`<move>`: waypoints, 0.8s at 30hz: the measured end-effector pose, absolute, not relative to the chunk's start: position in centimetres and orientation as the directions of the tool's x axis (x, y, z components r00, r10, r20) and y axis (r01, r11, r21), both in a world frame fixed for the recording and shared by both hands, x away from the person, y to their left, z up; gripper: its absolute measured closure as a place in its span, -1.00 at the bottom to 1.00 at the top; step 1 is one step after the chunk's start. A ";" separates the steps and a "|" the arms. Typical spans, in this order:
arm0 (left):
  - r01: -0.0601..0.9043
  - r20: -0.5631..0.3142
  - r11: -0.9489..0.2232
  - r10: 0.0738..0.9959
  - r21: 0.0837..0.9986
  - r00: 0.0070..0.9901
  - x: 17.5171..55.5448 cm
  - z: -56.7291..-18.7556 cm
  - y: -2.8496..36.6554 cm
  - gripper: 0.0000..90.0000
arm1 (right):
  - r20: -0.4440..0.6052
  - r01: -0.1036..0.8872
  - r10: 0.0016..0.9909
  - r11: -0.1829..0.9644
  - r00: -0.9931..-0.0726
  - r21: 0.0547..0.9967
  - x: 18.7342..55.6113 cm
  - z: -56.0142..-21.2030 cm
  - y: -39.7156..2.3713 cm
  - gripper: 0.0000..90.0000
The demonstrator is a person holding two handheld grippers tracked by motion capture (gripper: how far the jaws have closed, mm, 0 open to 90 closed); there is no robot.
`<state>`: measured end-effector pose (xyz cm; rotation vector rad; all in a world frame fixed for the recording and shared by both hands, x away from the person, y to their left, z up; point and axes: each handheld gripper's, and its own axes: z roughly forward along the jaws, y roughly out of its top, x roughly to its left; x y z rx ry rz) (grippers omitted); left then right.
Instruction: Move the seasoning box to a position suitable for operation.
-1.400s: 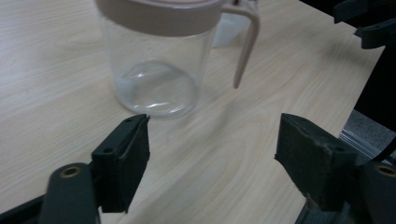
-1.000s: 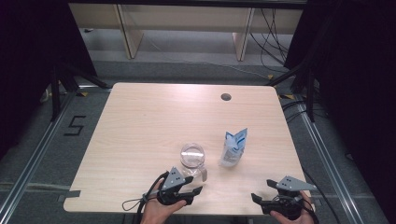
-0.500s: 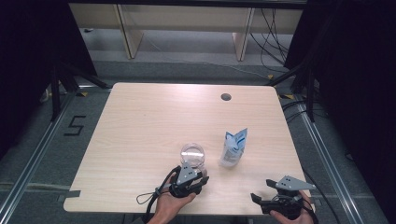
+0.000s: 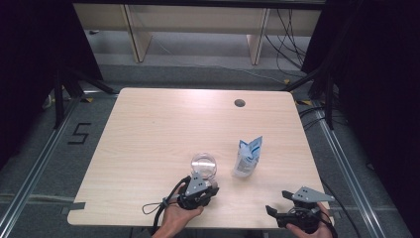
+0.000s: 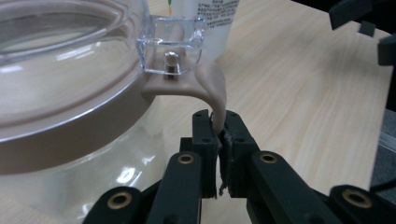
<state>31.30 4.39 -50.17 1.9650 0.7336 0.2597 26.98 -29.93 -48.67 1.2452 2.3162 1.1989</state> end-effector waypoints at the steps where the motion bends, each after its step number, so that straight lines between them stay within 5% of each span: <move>1: 0.377 -0.117 -0.344 0.585 0.860 0.802 31.3 -50.1 4.8 0.88 | 0.140 0.563 0.784 0.298 -0.605 0.771 27.0 -48.7 -30.0 -0.61; 24: 0.454 -0.164 -0.312 0.646 0.835 0.745 30.5 -49.9 13.1 0.61 | 0.151 0.578 0.776 0.309 -0.612 0.755 27.0 -48.7 -29.6 -0.61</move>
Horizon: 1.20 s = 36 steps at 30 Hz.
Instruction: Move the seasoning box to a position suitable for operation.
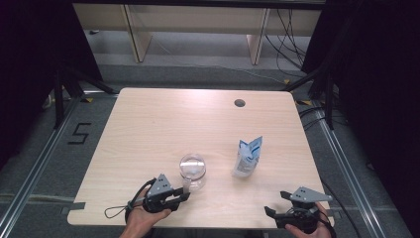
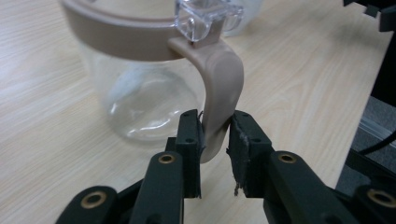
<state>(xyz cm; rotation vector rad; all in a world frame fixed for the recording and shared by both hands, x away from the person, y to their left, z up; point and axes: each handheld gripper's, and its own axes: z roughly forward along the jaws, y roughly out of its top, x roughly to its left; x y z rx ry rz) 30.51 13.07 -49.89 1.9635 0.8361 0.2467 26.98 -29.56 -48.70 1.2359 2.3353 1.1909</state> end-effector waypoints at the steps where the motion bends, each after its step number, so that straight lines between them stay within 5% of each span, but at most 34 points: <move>1: 0.460 -0.165 -0.309 0.655 0.832 0.738 30.6 -49.9 13.4 0.60 | 0.123 0.554 0.765 0.336 -0.633 0.761 27.2 -48.7 -29.7 -0.61; 14: 0.451 -0.086 -0.306 0.743 0.838 0.664 31.1 -48.8 12.8 0.01 | 0.122 0.546 0.756 0.341 -0.643 0.765 27.2 -48.7 -29.5 -0.61; 29: 0.388 -0.021 -0.339 0.729 0.857 0.684 32.0 -48.6 13.8 0.59 | 0.108 0.527 0.732 0.373 -0.673 0.763 27.3 -48.6 -29.4 -0.61; 36: 0.377 -0.016 -0.355 0.710 0.856 0.704 32.2 -48.5 13.9 0.61 | 0.133 0.553 0.745 0.351 -0.654 0.755 27.1 -48.6 -29.2 -0.60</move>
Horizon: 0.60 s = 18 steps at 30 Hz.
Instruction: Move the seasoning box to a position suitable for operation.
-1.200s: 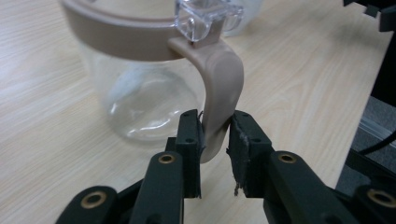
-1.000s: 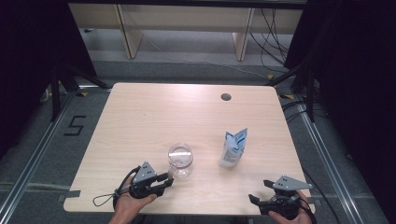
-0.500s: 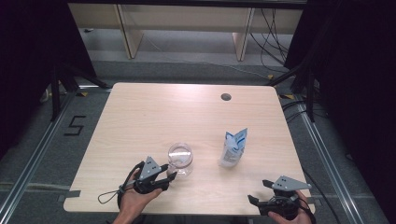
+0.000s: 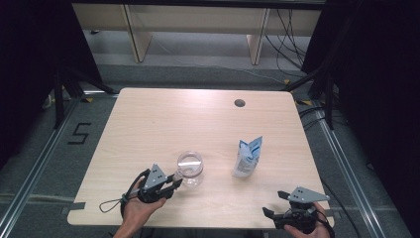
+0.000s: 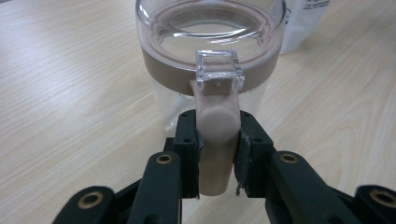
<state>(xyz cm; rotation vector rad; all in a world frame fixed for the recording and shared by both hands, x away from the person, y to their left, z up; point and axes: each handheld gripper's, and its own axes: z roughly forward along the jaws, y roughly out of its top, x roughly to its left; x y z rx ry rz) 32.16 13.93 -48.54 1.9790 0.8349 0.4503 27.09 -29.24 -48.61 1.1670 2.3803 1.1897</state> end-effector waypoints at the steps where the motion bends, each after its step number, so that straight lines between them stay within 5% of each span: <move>1: 0.374 -0.009 -0.370 0.701 0.850 0.714 32.1 -48.5 14.1 0.62 | 0.139 0.554 0.745 0.344 -0.653 0.758 27.1 -48.7 -29.2 -0.60; 18: 0.298 -0.039 -0.401 0.541 0.866 0.840 32.0 -48.8 12.7 0.62 | 0.105 0.517 0.721 0.380 -0.685 0.767 27.4 -48.8 -29.2 -0.60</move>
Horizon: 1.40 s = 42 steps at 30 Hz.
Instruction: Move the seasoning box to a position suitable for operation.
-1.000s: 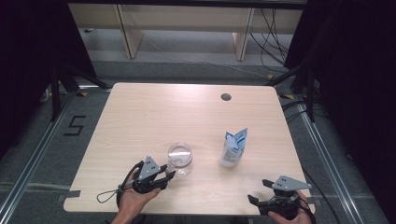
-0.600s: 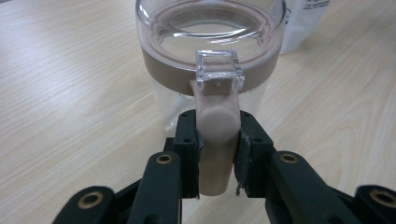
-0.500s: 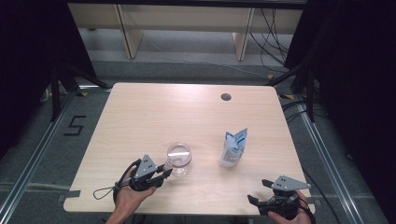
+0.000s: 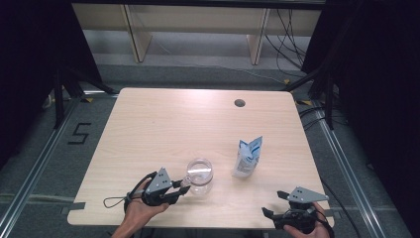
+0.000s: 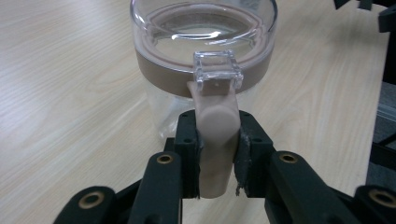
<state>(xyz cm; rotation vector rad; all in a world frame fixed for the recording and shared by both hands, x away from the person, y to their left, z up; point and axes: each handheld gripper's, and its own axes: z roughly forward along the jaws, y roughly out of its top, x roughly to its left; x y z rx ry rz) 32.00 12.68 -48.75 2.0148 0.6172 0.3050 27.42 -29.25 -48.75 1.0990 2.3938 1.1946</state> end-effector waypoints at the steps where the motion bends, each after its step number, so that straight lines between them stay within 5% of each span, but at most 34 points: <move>1: 0.271 -0.021 -0.413 0.517 0.869 0.856 32.3 -48.8 12.6 0.62 | 0.105 0.518 0.720 0.381 -0.686 0.766 27.4 -48.8 -29.2 -0.60; 9: 0.230 -0.007 -0.423 0.468 0.877 0.884 33.4 -48.9 12.7 0.61 | 0.090 0.515 0.735 0.377 -0.672 0.770 27.3 -48.7 -29.2 -0.60; 32: 0.268 -0.008 -0.379 0.565 0.886 0.825 35.1 -49.1 13.2 0.59 | 0.079 0.509 0.732 0.387 -0.676 0.769 27.3 -48.8 -29.2 -0.59; 42: 0.383 -0.135 -0.305 0.602 0.872 0.787 34.3 -48.8 13.8 -0.08 | 0.120 0.539 0.736 0.364 -0.666 0.760 27.1 -48.7 -29.0 -0.58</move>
